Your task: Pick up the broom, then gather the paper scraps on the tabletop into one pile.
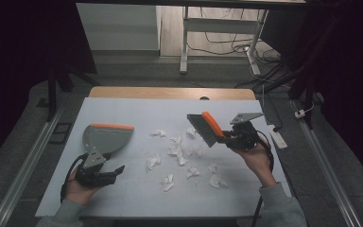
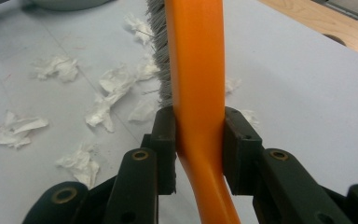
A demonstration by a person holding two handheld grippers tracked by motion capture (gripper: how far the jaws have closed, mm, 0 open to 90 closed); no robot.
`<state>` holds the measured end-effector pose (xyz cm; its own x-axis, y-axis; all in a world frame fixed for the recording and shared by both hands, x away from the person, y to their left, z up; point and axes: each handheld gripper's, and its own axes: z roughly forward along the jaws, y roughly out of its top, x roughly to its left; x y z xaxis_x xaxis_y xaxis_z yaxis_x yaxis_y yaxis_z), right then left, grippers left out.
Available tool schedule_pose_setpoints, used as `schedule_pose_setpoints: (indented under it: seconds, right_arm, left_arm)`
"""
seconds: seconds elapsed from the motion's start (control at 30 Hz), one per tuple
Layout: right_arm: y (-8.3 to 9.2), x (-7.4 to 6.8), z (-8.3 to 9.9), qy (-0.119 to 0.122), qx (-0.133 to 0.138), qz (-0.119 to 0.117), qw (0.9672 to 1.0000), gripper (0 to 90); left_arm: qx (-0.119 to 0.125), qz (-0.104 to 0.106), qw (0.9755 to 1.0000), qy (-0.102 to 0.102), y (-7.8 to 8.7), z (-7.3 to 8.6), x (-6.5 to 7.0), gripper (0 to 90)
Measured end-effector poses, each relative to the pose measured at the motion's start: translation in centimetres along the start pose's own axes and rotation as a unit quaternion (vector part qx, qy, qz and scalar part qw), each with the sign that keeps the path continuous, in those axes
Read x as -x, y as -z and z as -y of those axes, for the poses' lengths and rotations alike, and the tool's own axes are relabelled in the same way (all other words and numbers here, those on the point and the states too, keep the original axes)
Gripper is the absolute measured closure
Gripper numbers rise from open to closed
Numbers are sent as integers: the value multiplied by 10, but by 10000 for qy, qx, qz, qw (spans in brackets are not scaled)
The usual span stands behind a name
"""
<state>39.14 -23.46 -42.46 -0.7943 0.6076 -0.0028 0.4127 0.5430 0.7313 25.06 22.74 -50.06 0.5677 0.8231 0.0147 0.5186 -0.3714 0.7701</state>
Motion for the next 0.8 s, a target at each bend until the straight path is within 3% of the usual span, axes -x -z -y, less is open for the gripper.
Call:
schedule_pose_setpoints:
  seconds: [0.27,0.5,0.67,0.8]
  right_arm:
    - [-4,11,-9,-54,-43,277,9996,688]
    - [-23,40,-33,-82,-717,608,9955,688]
    - [-44,56,-50,2,-1239,876,9884,688]
    - [-65,62,-59,160,-1744,1024,9792,688]
  left_arm:
    - [-7,62,9999,-91,-3,-6,2,293]
    - [38,141,9999,-70,-4,-6,0,290]
    - [5,161,9998,-78,-6,-5,-1,290]
    - [35,188,9998,-61,-5,-5,-2,290]
